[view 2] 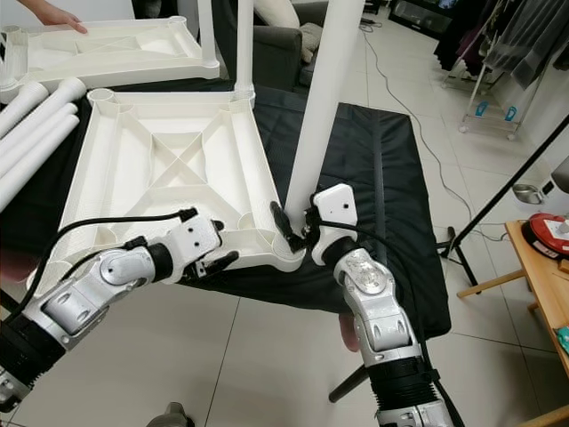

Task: Building children table

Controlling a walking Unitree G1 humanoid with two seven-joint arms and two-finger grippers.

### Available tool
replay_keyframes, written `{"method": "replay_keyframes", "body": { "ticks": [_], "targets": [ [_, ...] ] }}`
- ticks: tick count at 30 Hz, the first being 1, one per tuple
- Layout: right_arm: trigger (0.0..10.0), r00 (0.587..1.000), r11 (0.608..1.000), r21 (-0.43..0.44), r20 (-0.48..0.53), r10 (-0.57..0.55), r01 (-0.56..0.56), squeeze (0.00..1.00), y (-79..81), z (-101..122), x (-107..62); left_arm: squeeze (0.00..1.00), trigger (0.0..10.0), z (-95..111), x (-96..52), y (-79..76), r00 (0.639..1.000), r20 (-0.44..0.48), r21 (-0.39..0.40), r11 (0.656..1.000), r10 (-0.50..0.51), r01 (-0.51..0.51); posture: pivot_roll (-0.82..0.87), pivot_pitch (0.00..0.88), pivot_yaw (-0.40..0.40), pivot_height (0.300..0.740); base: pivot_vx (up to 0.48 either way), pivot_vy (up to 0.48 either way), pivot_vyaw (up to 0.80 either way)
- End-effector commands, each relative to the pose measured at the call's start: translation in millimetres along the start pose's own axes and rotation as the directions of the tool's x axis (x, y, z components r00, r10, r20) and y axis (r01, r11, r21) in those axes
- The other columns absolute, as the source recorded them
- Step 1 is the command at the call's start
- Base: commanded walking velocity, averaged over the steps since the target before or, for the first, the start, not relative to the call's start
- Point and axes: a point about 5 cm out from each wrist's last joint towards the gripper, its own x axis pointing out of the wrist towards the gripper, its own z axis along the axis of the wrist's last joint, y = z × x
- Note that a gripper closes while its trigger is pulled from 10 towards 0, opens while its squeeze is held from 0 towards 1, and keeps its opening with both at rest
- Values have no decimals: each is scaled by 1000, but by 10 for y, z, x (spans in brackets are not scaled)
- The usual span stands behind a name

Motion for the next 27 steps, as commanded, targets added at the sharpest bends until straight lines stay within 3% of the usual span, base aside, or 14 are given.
{"method": "replay_keyframes", "body": {
  "ticks": [1,9,11,12,13,14,15,16,19,22,27],
  "targets": [
    [10000,1000,1000,-3,-3,2,-2,0,-52,-4,-15,0,10000,-115,-62,-256,868,-79,-75,872,-490,485,192,90,-60,740,0,0,0],
    [10000,1000,1000,-9,-5,19,-19,0,-68,0,-9,0,10000,-211,-42,-310,833,-124,-81,842,-539,533,196,97,-61,740,0,0,0],
    [10000,1000,1000,-8,-4,22,-22,0,-63,3,-2,0,9804,-232,-20,-297,839,-133,-84,850,-527,521,198,98,-61,740,0,0,0],
    [10000,1000,1000,-6,-2,24,-24,0,-58,7,5,0,8510,-241,-4,-282,845,-136,-88,855,-518,510,197,100,-61,740,0,0,0],
    [10000,1000,1000,-6,-2,24,-24,0,-58,7,5,0,8510,-241,-4,-282,845,-136,-88,855,-518,510,197,100,-61,740,0,0,0],
    [10000,1000,1000,-5,0,26,-26,0,-54,12,11,0,7373,-228,14,-251,856,-128,-94,865,-501,492,197,100,-61,740,0,0,0],
    [10000,1000,1000,-4,1,28,-28,0,-52,15,14,0,7216,-211,25,-223,863,-117,-98,870,-492,483,197,100,-61,740,0,0,0],
    [10000,1000,1000,-4,1,30,-30,0,-49,16,12,0,10000,-169,24,-186,871,-91,-102,875,-483,474,196,105,-62,740,0,0,0],
    [10000,1000,999,-3,2,32,-32,0,-46,16,10,0,10000,-132,21,-157,876,-67,-104,876,-478,471,196,105,-62,740,0,0,0],
    [10000,999,999,-1,0,35,-35,0,-42,13,7,0,10000,41,-24,-104,867,43,-122,859,-496,497,196,105,-62,740,0,0,0],
    [10000,999,999,5,2,35,-35,0,-30,11,19,0,10000,78,-24,-95,865,52,-113,858,-499,502,196,105,-62,740,0,0,0]
  ]
}}
